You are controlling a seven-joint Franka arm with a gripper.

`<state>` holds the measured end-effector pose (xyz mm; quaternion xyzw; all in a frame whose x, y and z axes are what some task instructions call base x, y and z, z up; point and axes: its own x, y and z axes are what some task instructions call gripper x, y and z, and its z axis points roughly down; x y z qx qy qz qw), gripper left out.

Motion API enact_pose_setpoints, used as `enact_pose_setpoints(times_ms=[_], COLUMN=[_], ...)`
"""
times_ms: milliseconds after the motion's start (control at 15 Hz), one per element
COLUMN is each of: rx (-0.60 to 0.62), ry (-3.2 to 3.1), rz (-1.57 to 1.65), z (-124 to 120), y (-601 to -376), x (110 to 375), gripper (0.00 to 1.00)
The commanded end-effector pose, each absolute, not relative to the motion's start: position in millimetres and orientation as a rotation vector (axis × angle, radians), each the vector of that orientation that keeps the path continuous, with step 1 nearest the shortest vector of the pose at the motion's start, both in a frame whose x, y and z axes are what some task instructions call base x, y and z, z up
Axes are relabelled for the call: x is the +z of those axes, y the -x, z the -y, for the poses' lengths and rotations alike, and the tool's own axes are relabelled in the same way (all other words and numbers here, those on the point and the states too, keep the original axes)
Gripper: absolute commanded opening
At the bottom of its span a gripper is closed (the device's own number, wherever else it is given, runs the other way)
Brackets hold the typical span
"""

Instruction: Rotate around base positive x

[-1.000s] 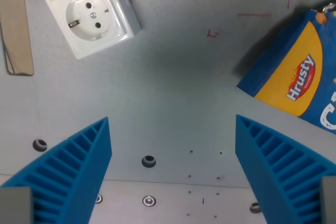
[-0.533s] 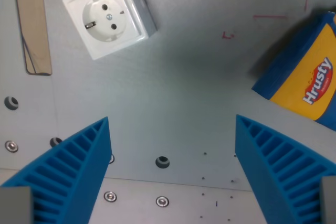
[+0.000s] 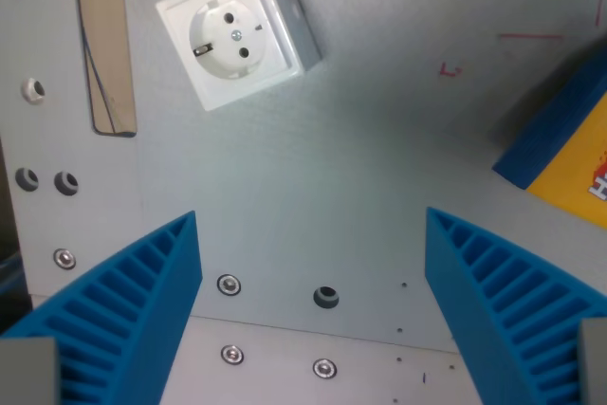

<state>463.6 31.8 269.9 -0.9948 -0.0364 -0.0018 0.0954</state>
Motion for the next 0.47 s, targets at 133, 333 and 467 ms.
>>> enact_pose_setpoints(times_ms=[133, 333, 467], rx=[-0.017, -0.018, -0.019], ry=[2.689, 2.649, 2.623], rz=[0.129, 0.127, 0.126], z=[-26.5, -26.5, -26.5], y=[-462.4, -462.4, -462.4], x=[271.3, 271.3, 271.3], gripper=[1.00, 1.00, 1.00])
